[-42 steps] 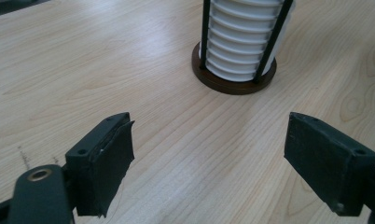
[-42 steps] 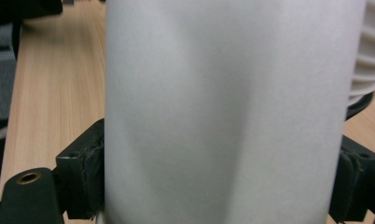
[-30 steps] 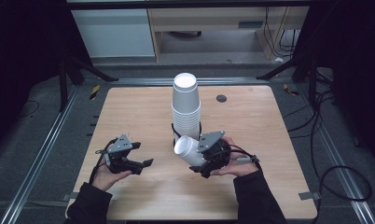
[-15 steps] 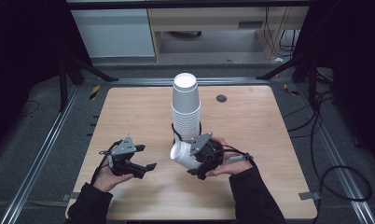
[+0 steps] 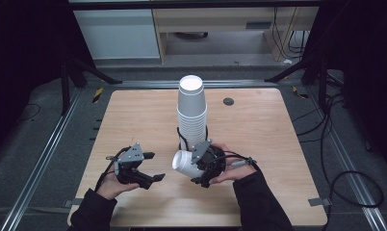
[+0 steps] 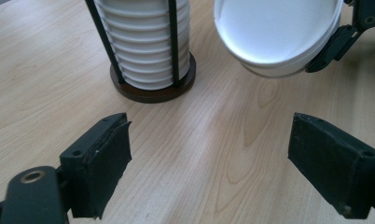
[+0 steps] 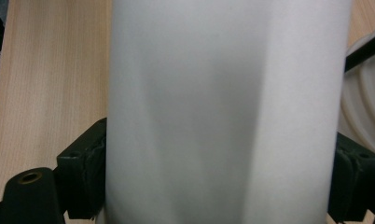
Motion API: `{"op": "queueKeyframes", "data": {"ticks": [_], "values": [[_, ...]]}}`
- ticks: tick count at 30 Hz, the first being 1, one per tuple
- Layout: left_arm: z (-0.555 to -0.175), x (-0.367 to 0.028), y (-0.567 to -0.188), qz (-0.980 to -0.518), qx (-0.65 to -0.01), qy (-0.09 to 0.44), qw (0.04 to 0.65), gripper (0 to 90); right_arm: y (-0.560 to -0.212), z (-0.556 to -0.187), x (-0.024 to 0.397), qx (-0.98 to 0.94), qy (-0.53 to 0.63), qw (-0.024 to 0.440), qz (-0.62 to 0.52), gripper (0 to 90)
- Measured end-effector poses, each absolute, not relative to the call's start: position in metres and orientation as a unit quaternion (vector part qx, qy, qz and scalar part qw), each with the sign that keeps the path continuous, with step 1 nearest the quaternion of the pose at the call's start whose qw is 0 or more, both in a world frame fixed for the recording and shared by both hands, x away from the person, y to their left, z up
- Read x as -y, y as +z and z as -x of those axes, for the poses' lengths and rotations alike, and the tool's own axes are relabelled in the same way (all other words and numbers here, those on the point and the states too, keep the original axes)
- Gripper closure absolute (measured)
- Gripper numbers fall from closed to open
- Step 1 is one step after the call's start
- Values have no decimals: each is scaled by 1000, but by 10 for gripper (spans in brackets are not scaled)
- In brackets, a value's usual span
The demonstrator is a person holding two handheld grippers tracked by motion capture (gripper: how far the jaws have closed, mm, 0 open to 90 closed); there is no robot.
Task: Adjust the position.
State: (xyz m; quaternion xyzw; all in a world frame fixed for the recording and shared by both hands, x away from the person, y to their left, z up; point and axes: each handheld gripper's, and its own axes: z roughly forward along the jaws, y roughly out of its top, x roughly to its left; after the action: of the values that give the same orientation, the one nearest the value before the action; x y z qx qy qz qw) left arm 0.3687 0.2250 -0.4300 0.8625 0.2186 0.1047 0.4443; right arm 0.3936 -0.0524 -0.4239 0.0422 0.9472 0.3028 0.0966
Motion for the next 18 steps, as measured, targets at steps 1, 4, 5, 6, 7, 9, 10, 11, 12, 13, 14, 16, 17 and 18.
{"op": "queueKeyframes", "data": {"ticks": [1, 4, 5, 6, 7, 9, 10, 11, 12, 13, 14, 16, 17, 18], "values": [[-369, -225, -430, -862, -219, 105, 444, 122, -424, -393, 51, -947, 302, 98, -39, 135], [-368, -222, -429, -865, -211, 90, 447, 113, -424, -392, 48, -948, 301, 97, -34, 134], [-368, -222, -429, -865, -211, 90, 447, 112, -424, -392, 48, -948, 301, 97, -34, 134], [-367, -221, -429, -865, -206, 82, 451, 110, -425, -392, 46, -948, 301, 96, -32, 134], [-367, -221, -429, -865, -206, 82, 451, 107, -425, -392, 46, -948, 301, 96, -32, 134], [-366, -219, -428, -865, -200, 75, 453, 106, -426, -392, 43, -948, 301, 96, -28, 134], [-366, -218, -427, -866, -198, 69, 454, 100, -427, -392, 41, -949, 299, 94, -23, 134], [-366, -217, -427, -867, -197, 67, 453, 99, -427, -391, 40, -950, 298, 94, -23, 134], [-366, -217, -427, -867, -197, 67, 453, 97, -427, -391, 40, -950, 298, 94, -23, 134], [-366, -216, -427, -868, -195, 66, 453, 97, -428, -391, 39, -950, 298, 93, -22, 134], [-366, -215, -426, -868, -194, 61, 453, 94, -429, -391, 37, -950, 298, 91, -18, 134], [-366, -213, -426, -868, -192, 56, 455, 92, -430, -391, 35, -950, 298, 91, -14, 134], [-366, -213, -426, -868, -192, 55, 455, 92, -430, -390, 34, -950, 298, 89, -14, 134], [-366, -212, -426, -868, -192, 54, 454, 90, -431, -390, 33, -951, 297, 87, -11, 134]]}}
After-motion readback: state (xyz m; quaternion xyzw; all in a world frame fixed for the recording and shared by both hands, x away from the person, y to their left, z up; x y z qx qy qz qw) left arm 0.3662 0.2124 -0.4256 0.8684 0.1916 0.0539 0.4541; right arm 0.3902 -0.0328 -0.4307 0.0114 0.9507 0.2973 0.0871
